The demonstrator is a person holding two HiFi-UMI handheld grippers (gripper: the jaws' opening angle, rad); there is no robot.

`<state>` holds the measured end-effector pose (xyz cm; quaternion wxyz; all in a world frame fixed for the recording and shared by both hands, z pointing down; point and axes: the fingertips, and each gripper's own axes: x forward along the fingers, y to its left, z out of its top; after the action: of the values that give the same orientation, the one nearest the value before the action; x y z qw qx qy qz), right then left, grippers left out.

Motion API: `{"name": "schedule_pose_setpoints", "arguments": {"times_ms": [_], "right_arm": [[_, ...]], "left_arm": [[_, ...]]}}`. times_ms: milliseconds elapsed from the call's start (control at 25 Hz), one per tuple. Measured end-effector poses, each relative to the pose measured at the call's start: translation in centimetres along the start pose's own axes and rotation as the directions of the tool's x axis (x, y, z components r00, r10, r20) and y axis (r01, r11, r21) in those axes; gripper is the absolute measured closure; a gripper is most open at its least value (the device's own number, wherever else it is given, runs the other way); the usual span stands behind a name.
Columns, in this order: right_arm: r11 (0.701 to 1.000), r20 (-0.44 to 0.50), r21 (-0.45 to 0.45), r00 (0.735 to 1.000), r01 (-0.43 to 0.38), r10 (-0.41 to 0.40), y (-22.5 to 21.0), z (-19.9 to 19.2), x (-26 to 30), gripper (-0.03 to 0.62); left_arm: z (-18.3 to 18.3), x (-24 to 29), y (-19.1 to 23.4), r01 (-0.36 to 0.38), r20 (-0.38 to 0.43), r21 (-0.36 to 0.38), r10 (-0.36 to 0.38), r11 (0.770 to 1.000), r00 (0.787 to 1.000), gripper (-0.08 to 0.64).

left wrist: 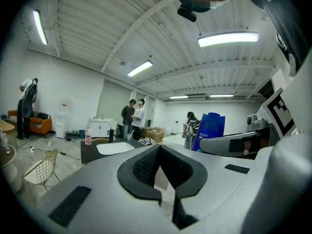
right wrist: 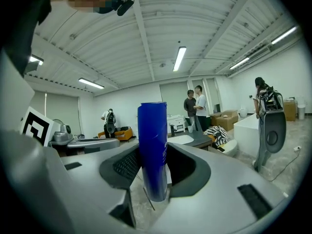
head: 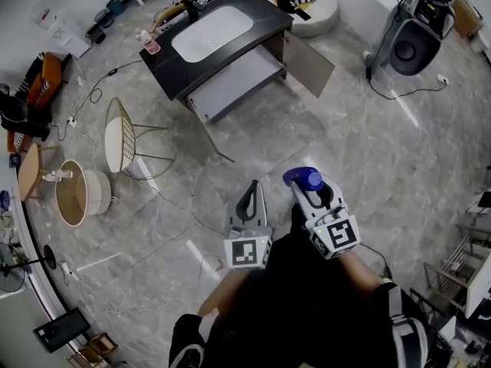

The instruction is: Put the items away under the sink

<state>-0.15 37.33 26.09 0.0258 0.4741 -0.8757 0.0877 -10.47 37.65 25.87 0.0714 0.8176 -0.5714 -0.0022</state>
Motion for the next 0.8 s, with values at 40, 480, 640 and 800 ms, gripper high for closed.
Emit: {"name": "schedule_pose_setpoints", "arguments": {"times_ms": [40,480,640,800], "right_arm": [[1.0,-0.004,-0.002,1.0,-0.013,0.013,-1.2,0.2,0.5,0.443],[0.986,-0.056,-0.05,0.986,-0.16,0.158,-14.6,2.2,6.5,0.443],[0.981,-0.046,-0.039,0.981,-0.191,0.189,-17.7,2.6,8.7,0.443],[0.98,-0.081,-0.029,0.978,-0.196,0.194,-20.5,2.2,12.1,0.445]], "left_arm": [[-0.2,1.2,-0.3,-0.01,-0.009,0.007,0.01,1.0,1.0,0.545],[0.4,14.0,-3.4,-0.168,-0.007,0.035,0.168,0.985,0.986,0.545],[0.1,17.1,-3.6,-0.201,-0.018,0.03,0.201,0.979,0.979,0.545],[0.4,21.0,-2.5,-0.239,-0.016,-0.032,0.238,0.971,0.971,0.545]]}}
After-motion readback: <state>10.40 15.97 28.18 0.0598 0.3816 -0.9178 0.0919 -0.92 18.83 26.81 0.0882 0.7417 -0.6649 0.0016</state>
